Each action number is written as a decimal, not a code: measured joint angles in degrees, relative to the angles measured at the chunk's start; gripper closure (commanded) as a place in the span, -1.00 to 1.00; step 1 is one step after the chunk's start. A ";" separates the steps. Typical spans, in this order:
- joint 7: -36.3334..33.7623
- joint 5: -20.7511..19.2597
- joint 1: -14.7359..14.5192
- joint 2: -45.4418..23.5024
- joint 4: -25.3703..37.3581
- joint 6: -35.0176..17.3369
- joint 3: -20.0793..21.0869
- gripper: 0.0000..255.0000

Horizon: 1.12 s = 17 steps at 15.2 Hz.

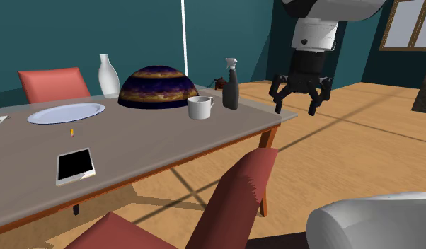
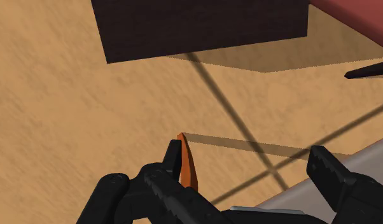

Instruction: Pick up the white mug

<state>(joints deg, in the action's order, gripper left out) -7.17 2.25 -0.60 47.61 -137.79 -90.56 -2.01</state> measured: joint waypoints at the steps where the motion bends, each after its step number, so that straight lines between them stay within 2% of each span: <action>1: 0.00 0.00 0.00 0.00 0.00 0.00 0.00 -1.00; 10: -4.26 1.89 -2.49 -15.57 8.77 -7.51 5.77 -1.00; 17: -8.77 1.08 -4.02 -29.78 20.30 -10.70 10.68 -1.00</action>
<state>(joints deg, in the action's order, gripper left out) -15.94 3.33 -4.62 17.83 -117.49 -101.26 8.66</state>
